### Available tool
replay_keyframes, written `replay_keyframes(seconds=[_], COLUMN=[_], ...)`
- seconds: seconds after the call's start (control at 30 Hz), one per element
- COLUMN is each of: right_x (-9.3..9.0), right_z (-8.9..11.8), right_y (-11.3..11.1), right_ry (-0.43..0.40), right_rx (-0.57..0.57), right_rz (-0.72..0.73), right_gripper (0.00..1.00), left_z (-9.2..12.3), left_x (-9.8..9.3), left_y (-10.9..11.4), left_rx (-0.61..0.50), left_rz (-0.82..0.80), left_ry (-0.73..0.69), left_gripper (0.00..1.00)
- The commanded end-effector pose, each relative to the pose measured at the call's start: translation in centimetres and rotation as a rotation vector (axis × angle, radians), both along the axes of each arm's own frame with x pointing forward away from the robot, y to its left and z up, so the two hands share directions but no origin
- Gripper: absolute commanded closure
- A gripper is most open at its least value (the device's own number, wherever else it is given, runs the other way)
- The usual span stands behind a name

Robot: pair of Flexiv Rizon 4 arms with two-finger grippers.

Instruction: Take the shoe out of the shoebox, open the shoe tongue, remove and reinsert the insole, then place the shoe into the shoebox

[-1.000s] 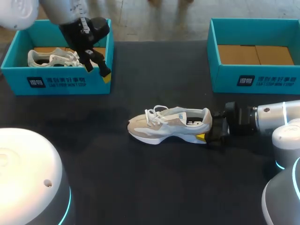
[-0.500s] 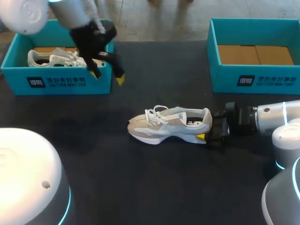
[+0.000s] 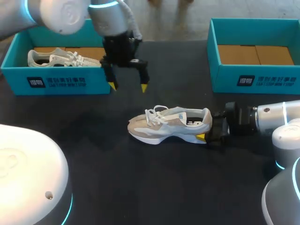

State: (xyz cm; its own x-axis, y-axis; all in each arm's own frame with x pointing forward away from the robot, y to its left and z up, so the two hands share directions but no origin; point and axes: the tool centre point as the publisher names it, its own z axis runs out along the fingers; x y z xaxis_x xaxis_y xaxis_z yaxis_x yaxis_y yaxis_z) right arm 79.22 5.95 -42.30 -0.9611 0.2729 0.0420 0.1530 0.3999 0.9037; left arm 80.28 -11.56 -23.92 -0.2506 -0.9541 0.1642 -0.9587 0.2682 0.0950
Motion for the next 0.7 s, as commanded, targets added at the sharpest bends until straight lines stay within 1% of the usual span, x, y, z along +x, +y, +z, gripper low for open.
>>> replay_keyframes(seconds=[0.03, 0.13, 0.17, 0.23, 0.4, 0.57, 0.7], right_x=[0.0, 0.0, 0.0, 0.0, 0.0, 0.0, 0.0], right_z=[0.1, 0.1, 0.1, 0.1, 0.1, 0.1, 0.1], right_y=[0.1, 0.1, 0.1, 0.1, 0.1, 0.1, 0.1], right_ry=[0.002, 0.002, 0.002, 0.002, 0.002, 0.002, 0.002], right_rx=[-0.004, -0.004, -0.004, -0.004, -0.004, -0.004, -0.004], right_rz=[-0.001, -0.001, -0.001, -0.001, -0.001, -0.001, -0.001], right_gripper=[1.0, 1.0, 1.0, 1.0, 1.0, 1.0, 1.0], left_z=[-1.1, -1.6, -1.6, -1.9, -2.4, -2.9, -2.9], left_x=[0.2, 0.0, -0.1, -0.3, -0.8, -1.2, -1.3], left_y=[-2.0, -3.4, -3.5, -4.6, -6.3, -8.2, -8.4], left_rx=[0.044, 0.055, 0.056, 0.069, 0.088, 0.086, 0.09], left_rz=[0.013, 0.01, 0.011, 0.015, 0.029, 0.046, 0.039], left_ry=[0.019, 0.021, 0.022, 0.023, 0.033, 0.042, 0.025], left_gripper=[0.0, 0.0, 0.0, 0.0, 0.0, 0.0, 0.0])
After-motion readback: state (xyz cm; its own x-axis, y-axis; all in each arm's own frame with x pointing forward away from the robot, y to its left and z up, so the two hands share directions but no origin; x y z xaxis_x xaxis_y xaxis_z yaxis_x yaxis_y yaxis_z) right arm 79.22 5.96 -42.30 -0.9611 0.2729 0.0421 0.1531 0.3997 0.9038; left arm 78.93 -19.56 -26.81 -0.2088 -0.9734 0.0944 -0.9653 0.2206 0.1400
